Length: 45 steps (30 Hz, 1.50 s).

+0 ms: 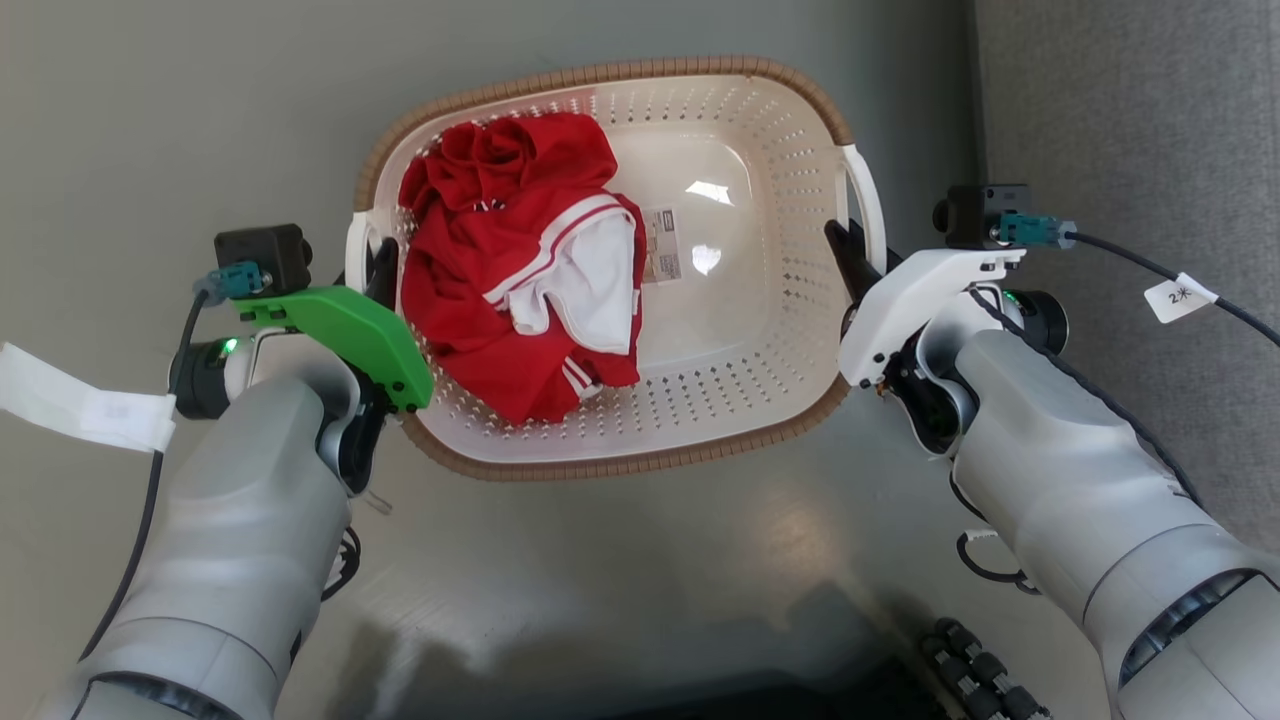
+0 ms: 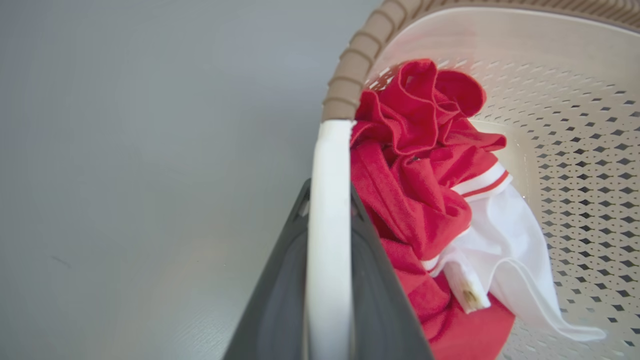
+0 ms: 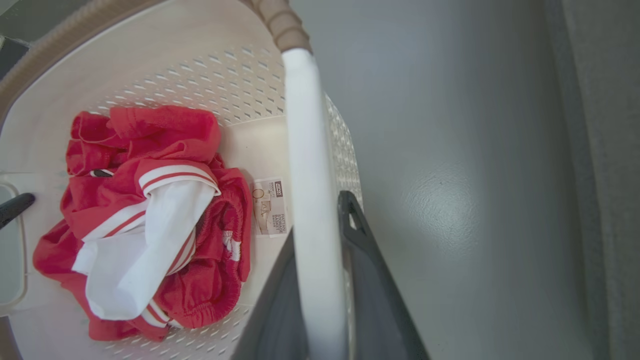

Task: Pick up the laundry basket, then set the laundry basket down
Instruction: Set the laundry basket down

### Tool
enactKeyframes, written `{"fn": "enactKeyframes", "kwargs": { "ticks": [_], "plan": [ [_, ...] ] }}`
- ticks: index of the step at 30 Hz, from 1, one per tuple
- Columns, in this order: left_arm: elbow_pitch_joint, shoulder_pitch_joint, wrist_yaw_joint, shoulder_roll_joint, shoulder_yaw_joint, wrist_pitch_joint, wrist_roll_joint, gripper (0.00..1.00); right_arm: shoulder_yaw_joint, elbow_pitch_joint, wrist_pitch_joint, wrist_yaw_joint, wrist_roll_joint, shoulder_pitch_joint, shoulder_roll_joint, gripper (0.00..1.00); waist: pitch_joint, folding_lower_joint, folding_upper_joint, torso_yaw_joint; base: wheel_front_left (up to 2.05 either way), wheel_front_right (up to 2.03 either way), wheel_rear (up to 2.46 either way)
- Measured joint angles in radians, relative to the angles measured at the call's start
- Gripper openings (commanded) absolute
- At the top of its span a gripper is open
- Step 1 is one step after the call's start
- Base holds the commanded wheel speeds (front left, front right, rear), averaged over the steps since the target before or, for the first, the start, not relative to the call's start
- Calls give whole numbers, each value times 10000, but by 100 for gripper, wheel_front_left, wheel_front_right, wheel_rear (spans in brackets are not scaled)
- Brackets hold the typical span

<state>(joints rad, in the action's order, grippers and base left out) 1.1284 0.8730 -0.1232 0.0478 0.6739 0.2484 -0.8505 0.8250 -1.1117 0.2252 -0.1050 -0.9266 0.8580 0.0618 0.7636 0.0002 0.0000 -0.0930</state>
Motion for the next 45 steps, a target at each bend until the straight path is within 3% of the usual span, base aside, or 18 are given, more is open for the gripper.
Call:
{"fn": "enactKeyframes", "kwargs": {
  "ticks": [26,45],
  "plan": [
    [-732,666,121,245,-596,27,732,0,-529,153,251,-35,378,878,19,0,1679,-1,0,-121,0,0,0],
    [-857,686,121,186,-899,90,1164,0,-1007,186,251,-90,811,877,40,0,1950,-2,0,-118,0,0,0]
  ]
}}
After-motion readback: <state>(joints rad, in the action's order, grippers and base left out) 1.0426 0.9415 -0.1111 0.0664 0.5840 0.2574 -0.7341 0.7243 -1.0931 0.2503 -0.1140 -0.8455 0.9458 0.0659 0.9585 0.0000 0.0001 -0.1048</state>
